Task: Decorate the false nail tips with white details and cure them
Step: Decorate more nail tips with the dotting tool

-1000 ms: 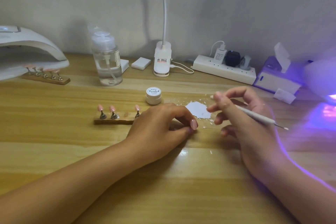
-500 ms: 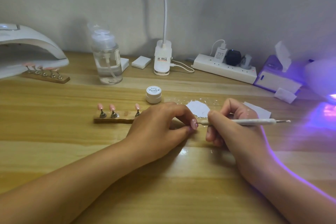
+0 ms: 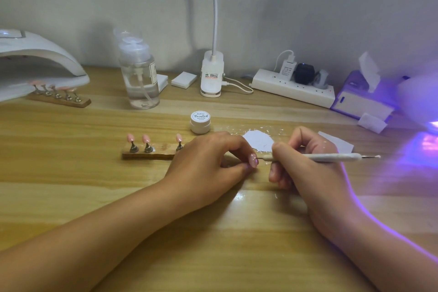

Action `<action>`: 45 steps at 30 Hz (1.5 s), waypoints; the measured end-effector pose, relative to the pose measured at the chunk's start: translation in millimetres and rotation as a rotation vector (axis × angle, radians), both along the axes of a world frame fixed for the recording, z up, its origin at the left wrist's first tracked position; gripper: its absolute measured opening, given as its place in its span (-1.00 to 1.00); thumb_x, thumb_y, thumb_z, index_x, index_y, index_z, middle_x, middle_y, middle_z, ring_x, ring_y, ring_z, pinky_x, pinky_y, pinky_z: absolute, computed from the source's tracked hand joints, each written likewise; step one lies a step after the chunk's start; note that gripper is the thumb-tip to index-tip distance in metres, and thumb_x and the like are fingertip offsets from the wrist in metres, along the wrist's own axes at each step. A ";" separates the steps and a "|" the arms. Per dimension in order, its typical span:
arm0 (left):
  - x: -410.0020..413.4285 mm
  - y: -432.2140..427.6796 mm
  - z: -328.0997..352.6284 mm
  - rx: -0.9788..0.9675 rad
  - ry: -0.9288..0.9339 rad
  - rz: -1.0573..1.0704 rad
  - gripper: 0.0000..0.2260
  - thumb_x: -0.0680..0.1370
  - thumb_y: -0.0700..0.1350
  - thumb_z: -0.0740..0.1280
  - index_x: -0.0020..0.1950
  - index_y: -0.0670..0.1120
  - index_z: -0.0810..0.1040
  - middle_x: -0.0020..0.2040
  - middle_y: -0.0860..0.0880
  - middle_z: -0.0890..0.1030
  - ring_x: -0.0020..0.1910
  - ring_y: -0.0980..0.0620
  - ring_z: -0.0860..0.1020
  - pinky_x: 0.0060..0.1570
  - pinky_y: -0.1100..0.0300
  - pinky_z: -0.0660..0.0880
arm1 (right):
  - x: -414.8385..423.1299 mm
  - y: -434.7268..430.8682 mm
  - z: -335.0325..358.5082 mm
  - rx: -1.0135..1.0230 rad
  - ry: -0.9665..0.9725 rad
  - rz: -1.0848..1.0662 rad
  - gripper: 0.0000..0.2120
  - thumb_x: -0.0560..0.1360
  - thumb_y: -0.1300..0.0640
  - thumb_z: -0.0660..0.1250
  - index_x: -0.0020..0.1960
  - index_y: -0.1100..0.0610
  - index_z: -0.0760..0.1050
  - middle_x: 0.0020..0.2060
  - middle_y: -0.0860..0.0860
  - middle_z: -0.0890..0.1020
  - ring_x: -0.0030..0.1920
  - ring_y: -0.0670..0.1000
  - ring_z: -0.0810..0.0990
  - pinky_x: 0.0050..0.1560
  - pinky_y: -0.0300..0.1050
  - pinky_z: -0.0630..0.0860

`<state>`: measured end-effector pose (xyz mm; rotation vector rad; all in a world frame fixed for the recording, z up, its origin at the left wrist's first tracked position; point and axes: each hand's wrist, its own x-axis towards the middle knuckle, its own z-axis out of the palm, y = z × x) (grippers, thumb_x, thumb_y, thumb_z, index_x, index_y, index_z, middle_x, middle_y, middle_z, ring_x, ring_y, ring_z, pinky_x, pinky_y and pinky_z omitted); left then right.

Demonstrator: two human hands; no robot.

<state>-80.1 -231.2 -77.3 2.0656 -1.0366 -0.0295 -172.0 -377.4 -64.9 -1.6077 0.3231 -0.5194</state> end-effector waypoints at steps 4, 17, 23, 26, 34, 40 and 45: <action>-0.5 -0.1 0.2 -0.003 0.000 0.001 -0.90 0.46 -0.05 0.44 -0.15 0.18 0.63 -0.17 0.27 0.60 -0.31 0.43 0.44 -0.21 0.21 0.32 | 0.5 0.0 -0.7 -0.011 0.005 -0.003 -0.74 0.41 0.31 0.33 -0.35 0.13 0.32 -0.56 0.14 0.56 -0.56 -0.07 0.42 -0.52 -0.29 0.38; -2.0 0.2 1.3 -0.005 0.007 -0.001 -0.89 0.48 -0.06 0.44 -0.16 0.17 0.62 -0.18 0.40 0.56 -0.32 0.44 0.45 -0.23 0.25 0.30 | 3.5 -23.0 3.9 -0.234 -0.123 -0.172 -0.81 0.54 -0.04 0.42 -0.15 0.02 0.48 -0.43 -0.01 0.64 -0.50 -0.17 0.44 -0.41 -0.26 0.38; -2.9 -0.2 2.1 -0.009 0.021 0.001 -0.91 0.47 -0.02 0.43 -0.18 0.19 0.61 -0.16 0.30 0.59 -0.32 0.44 0.44 -0.19 0.23 0.34 | 8.3 -37.0 -7.1 -0.285 0.100 -0.187 -0.77 0.52 0.01 0.41 -0.18 0.04 0.38 -0.36 -0.02 0.71 -0.51 -0.16 0.42 -0.30 -0.10 0.31; -3.2 0.0 2.5 -0.005 0.020 0.009 -0.95 0.46 0.01 0.42 -0.16 0.18 0.62 -0.16 0.29 0.59 -0.31 0.42 0.44 -0.17 0.22 0.36 | 8.1 -35.5 -7.2 -0.355 0.158 -0.173 -0.74 0.51 -0.07 0.41 -0.20 0.04 0.41 -0.37 -0.07 0.71 -0.42 -0.18 0.51 -0.25 -0.08 0.35; -3.1 -0.4 2.9 0.004 0.030 0.018 -0.97 0.45 0.05 0.40 -0.16 0.20 0.62 -0.20 0.32 0.55 -0.30 0.40 0.46 -0.18 0.22 0.35 | 10.1 -35.8 -6.5 -0.343 0.199 -0.197 -0.74 0.46 -0.02 0.44 -0.24 0.08 0.41 -0.44 -0.03 0.67 -0.42 -0.14 0.54 -0.28 -0.12 0.39; -2.8 -0.2 2.0 -0.003 0.025 0.017 -0.97 0.46 0.03 0.42 -0.15 0.19 0.63 -0.21 0.32 0.55 -0.31 0.39 0.46 -0.18 0.21 0.36 | 8.6 -33.6 -5.6 -0.357 0.206 -0.157 -0.73 0.47 -0.02 0.44 -0.26 0.04 0.41 -0.43 -0.04 0.68 -0.43 -0.18 0.56 -0.27 -0.12 0.37; -2.4 -0.3 2.1 -0.011 0.032 0.006 -0.97 0.45 0.05 0.40 -0.15 0.19 0.63 -0.14 0.25 0.60 -0.33 0.35 0.46 -0.16 0.18 0.41 | 7.0 -29.3 -4.7 -0.407 0.217 -0.130 -0.73 0.48 0.01 0.43 -0.26 0.06 0.40 -0.44 -0.04 0.68 -0.43 -0.18 0.56 -0.30 -0.16 0.36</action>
